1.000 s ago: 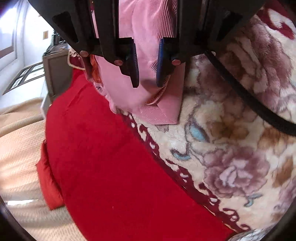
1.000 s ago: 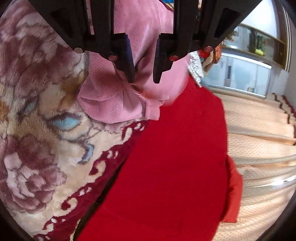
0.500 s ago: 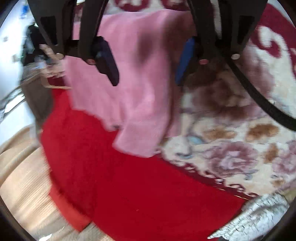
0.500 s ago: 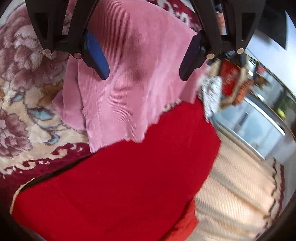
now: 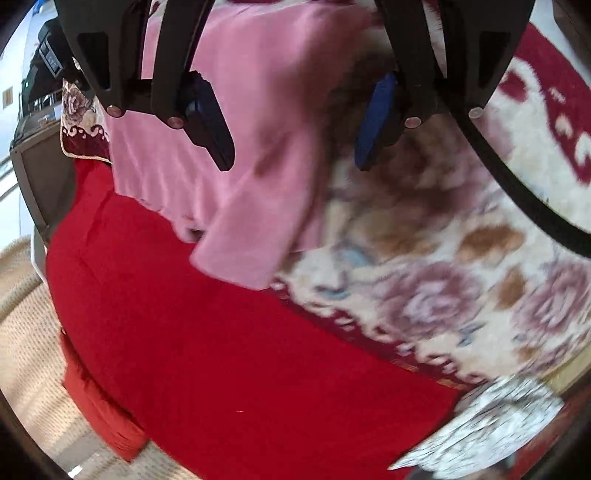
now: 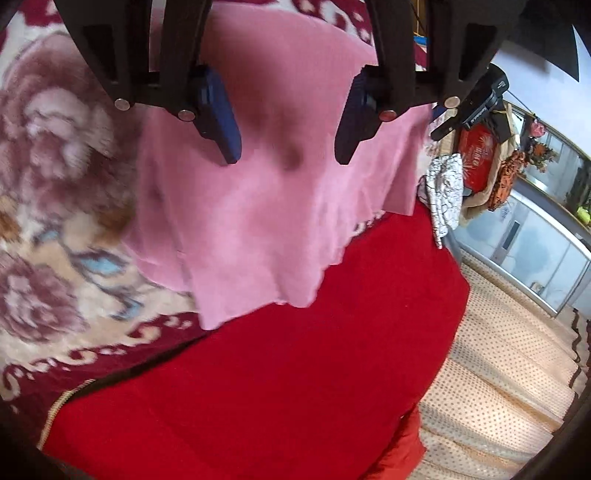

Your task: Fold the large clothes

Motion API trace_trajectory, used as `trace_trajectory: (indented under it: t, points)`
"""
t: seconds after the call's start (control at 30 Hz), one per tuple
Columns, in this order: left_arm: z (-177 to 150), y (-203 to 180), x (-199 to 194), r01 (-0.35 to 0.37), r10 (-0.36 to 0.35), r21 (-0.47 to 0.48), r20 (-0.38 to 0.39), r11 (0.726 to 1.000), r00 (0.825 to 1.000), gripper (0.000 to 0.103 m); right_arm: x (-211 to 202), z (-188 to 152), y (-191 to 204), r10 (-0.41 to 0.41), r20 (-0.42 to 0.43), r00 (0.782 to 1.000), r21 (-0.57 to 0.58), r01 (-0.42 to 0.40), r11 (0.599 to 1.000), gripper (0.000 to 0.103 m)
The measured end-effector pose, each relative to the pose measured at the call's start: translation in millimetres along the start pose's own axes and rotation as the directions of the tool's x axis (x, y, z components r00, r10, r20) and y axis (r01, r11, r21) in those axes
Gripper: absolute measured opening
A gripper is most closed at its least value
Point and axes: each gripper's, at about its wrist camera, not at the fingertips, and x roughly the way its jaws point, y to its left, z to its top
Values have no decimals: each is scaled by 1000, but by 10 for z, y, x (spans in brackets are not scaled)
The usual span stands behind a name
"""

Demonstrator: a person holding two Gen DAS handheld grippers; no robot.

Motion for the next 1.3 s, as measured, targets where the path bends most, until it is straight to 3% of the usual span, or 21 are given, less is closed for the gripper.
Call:
trace_trajectory:
  t: [0.1, 0.23, 0.33, 0.4, 0.47, 0.6, 0.77, 0.87, 1.0, 1.07, 1.17, 1.2, 1.3]
  points:
    - [98, -327, 108, -20, 20, 58, 9, 998, 1000, 69, 139, 108, 112, 7, -17, 1000, 15, -7, 1000, 57]
    - [215, -492, 352, -126, 127, 78, -9, 989, 992, 69, 471, 299, 171, 16, -39, 999, 60, -13, 998, 57]
    - [368, -300, 550, -226, 226, -9, 9, 974, 974, 69, 649, 466, 14, -9, -13, 1000, 115, 10, 993, 57]
    - [444, -10, 703, -280, 280, -111, -18, 954, 960, 69, 709, 553, -166, -33, 15, 999, 163, 30, 986, 57]
    - [431, 175, 770, -241, 239, -186, -36, 953, 970, 69, 742, 614, -362, -23, 15, 1000, 215, 19, 976, 57]
    - [483, 185, 660, -234, 235, -194, -20, 953, 972, 69, 629, 723, -461, -90, 71, 993, 216, 73, 974, 57]
    - [472, 162, 264, -159, 184, -247, 82, 956, 979, 69, 435, 694, -392, -54, 102, 993, 192, 33, 981, 58]
    - [402, -27, 96, -142, 168, -198, 119, 970, 979, 69, 231, 605, -153, -33, 138, 990, 86, 22, 996, 59]
    - [232, -321, 38, -204, 209, -56, 106, 977, 972, 71, 98, 408, 144, -37, 102, 994, -34, 41, 999, 59]
    - [88, -332, 62, -242, 244, -45, 75, 969, 967, 73, 164, 328, 149, -59, 39, 998, -34, 60, 998, 59]
    - [-166, -230, 319, -336, 335, -7, -68, 942, 940, 76, 454, 192, -15, -132, -137, 982, 2, 134, 991, 58]
    - [-260, -183, 385, -341, 339, -1, -107, 940, 935, 76, 483, 145, -45, -137, -151, 979, 1, 138, 990, 59]
    - [-340, -250, 200, -341, 340, 5, -85, 940, 937, 76, 364, 110, 85, -169, -118, 978, -51, 164, 985, 58]
